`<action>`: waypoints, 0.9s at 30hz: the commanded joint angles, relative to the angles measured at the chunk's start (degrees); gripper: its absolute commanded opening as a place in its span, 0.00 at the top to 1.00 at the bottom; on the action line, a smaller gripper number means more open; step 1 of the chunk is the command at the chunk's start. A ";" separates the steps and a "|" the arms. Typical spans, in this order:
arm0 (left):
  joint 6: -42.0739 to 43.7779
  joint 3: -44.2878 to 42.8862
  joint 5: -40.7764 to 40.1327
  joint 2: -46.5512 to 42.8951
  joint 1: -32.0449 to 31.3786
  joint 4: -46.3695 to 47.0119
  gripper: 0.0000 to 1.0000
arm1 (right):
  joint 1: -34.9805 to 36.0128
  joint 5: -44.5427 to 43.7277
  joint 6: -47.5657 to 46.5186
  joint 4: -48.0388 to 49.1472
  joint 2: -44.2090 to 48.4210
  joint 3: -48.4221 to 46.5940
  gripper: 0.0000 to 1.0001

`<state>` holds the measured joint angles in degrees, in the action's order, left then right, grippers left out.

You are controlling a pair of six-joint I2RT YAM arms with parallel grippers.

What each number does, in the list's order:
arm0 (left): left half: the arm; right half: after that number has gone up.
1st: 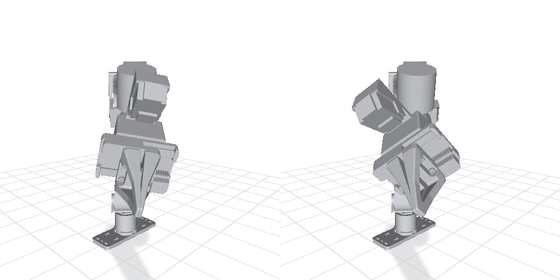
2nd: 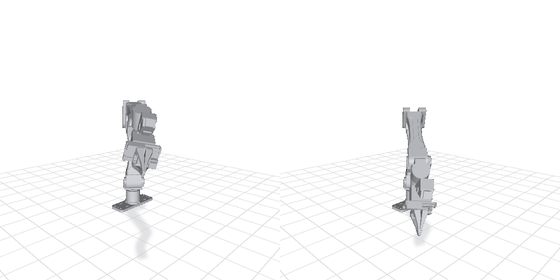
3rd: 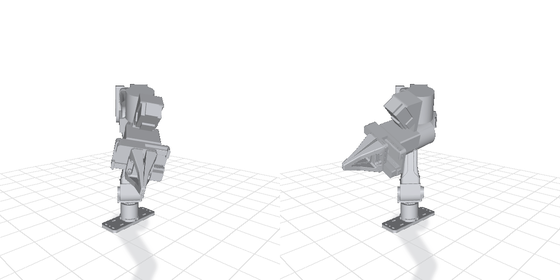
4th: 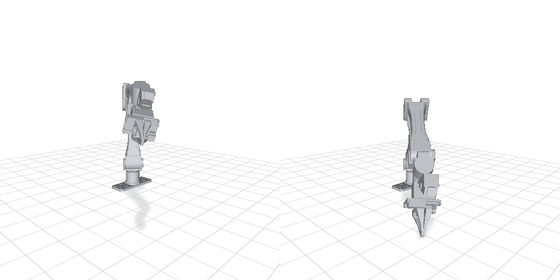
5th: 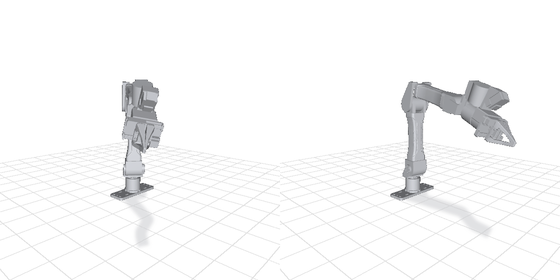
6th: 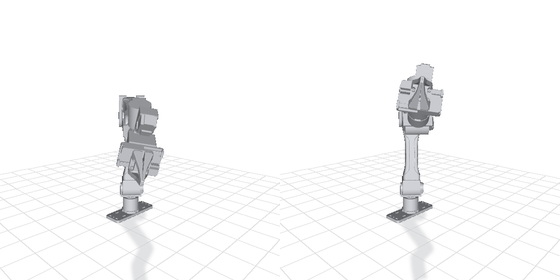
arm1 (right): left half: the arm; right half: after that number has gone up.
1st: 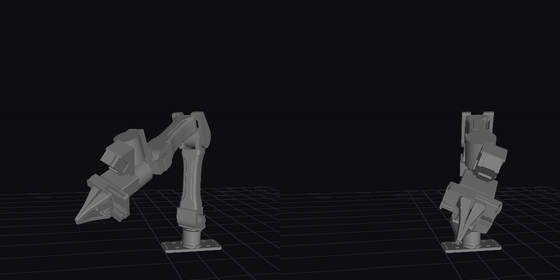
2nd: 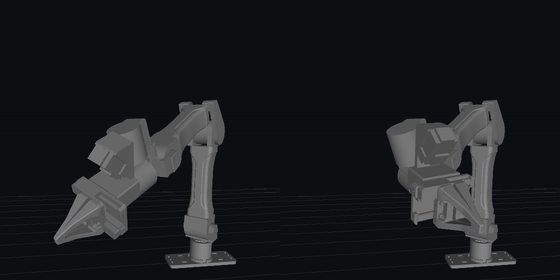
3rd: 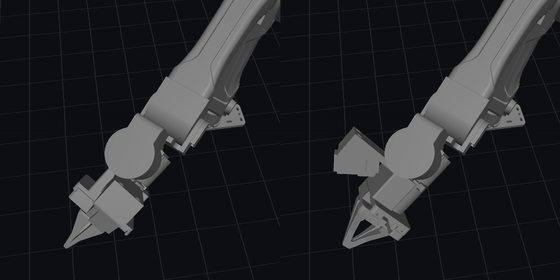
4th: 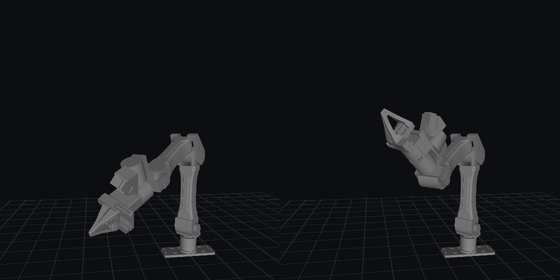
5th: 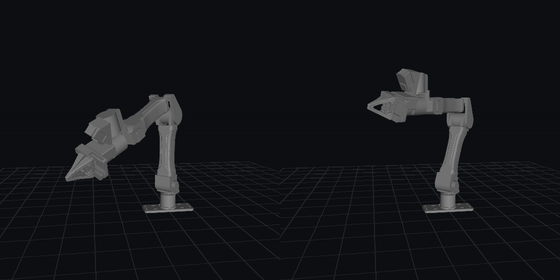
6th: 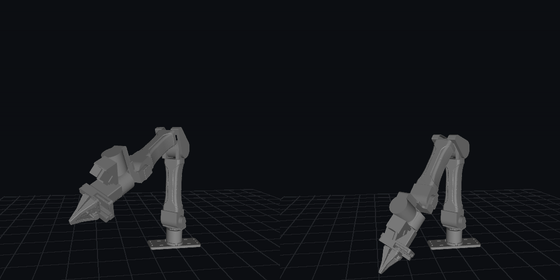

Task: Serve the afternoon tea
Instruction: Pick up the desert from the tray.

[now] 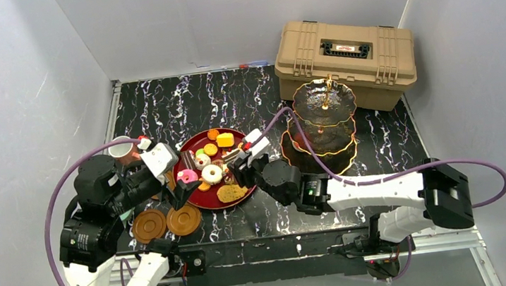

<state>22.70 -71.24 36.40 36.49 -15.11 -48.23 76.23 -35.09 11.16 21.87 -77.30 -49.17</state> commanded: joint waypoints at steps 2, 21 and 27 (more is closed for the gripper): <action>0.09 -0.30 -0.31 0.14 0.00 -0.62 0.15 | 0.06 -7.74 -1.19 11.72 -2.91 -1.03 0.50; 1.21 0.46 -0.81 -0.73 0.00 -0.87 0.14 | 0.06 -11.21 -1.87 16.12 -14.21 -5.99 0.49; 1.38 0.16 -0.97 -0.91 0.00 -0.88 0.15 | 0.06 -12.13 -1.73 15.94 -15.36 -5.94 0.50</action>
<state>23.59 -70.91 35.33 36.16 -15.11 -48.31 76.23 -44.66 9.21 33.58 -92.33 -52.73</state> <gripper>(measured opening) 0.852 0.510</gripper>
